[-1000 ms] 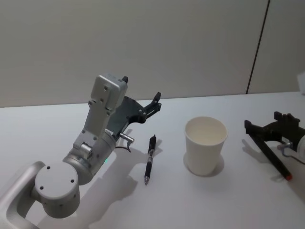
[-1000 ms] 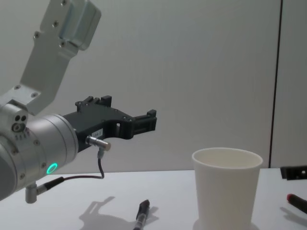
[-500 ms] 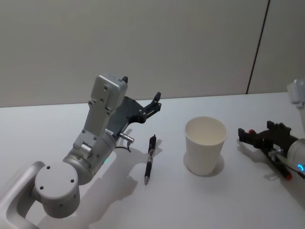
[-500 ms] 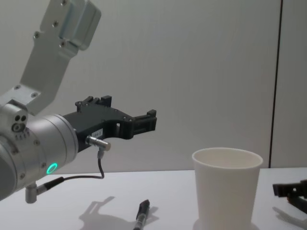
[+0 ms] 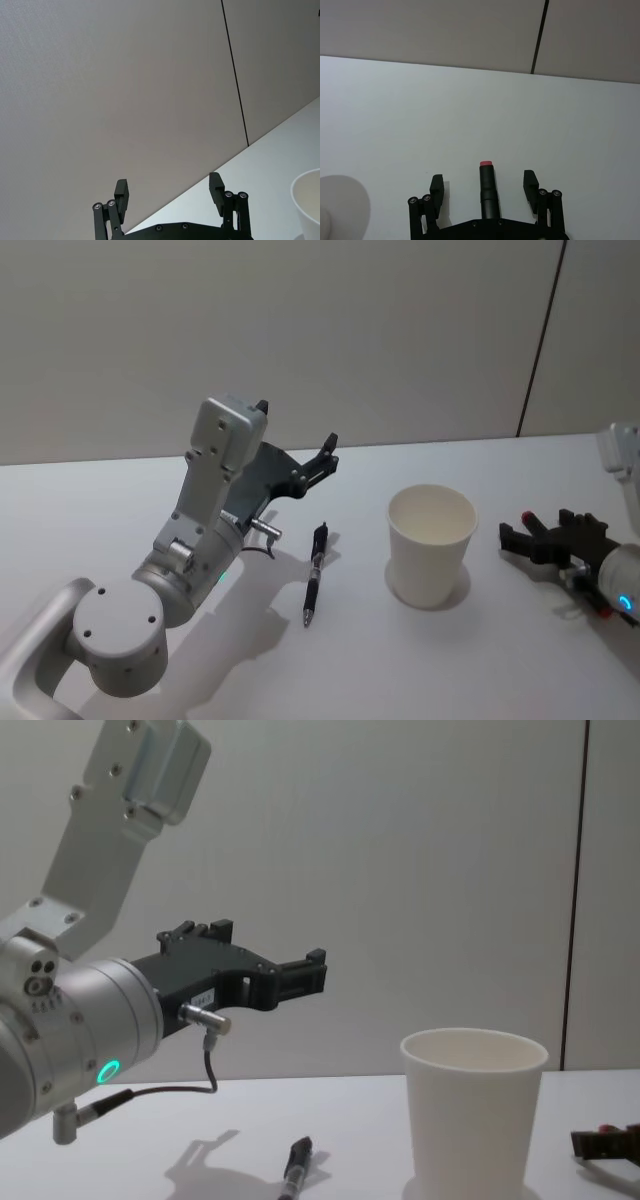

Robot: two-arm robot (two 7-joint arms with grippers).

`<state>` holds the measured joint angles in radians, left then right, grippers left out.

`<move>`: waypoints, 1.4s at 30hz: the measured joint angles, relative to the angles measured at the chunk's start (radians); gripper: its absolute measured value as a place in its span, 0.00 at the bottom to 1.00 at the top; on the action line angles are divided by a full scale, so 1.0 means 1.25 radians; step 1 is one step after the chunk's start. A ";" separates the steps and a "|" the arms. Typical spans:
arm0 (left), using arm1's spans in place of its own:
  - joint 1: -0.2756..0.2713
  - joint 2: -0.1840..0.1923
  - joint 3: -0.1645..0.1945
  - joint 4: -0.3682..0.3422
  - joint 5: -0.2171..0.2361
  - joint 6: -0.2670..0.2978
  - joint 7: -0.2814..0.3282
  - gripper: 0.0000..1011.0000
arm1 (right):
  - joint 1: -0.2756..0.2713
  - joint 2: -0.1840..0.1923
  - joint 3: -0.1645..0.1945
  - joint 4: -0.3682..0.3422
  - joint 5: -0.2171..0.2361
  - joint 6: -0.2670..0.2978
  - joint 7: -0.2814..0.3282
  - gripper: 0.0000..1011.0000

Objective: Place the pen into the pen holder.

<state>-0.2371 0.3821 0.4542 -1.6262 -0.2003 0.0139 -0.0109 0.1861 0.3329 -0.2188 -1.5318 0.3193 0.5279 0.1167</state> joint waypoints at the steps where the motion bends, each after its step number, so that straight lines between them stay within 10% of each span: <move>1: 0.000 0.000 0.000 0.000 0.000 0.000 0.000 0.99 | 0.000 0.000 0.000 0.002 0.000 -0.001 0.000 0.99; 42: 0.000 0.000 0.000 0.000 0.000 0.000 0.000 0.99 | -0.002 -0.005 -0.001 0.020 0.002 -0.019 0.006 0.58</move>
<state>-0.2372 0.3822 0.4542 -1.6262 -0.2004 0.0139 -0.0109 0.1833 0.3270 -0.2196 -1.5072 0.3223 0.5045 0.1237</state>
